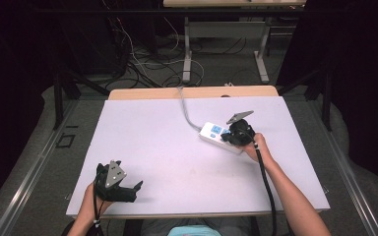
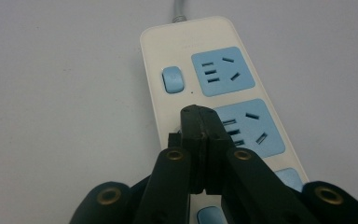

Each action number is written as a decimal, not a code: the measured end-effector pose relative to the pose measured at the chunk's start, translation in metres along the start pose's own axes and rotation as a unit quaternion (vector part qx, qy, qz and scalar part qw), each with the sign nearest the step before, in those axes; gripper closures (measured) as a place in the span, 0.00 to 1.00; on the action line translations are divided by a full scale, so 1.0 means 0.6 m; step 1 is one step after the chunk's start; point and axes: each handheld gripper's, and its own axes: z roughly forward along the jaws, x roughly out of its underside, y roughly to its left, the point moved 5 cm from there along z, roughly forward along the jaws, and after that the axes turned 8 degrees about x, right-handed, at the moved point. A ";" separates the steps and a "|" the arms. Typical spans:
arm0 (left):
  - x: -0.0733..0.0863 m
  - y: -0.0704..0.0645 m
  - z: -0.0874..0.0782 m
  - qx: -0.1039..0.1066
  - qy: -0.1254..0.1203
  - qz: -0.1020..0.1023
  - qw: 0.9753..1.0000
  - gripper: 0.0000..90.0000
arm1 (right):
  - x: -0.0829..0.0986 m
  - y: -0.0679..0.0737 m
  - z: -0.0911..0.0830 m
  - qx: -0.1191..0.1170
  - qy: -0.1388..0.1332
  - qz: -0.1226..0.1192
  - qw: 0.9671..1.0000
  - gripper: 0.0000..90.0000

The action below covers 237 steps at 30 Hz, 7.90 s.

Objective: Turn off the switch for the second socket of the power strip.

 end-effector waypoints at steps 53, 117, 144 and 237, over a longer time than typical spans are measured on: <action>0.000 -0.001 0.001 0.000 0.002 0.000 1.000 0.02 | 0.001 0.001 0.002 0.000 -0.006 0.006 1.000 1.00; 0.001 0.000 -0.001 -0.002 0.002 0.002 1.000 0.02 | -0.005 0.003 -0.001 0.004 -0.018 -0.005 1.000 1.00; 0.001 0.000 0.001 -0.004 -0.004 0.002 1.000 0.02 | -0.005 0.002 -0.004 0.011 -0.009 -0.011 1.000 1.00; 0.004 -0.001 -0.005 -0.004 0.001 -0.001 1.000 0.02 | 0.074 0.036 -0.148 -0.002 -0.029 -0.014 0.999 0.00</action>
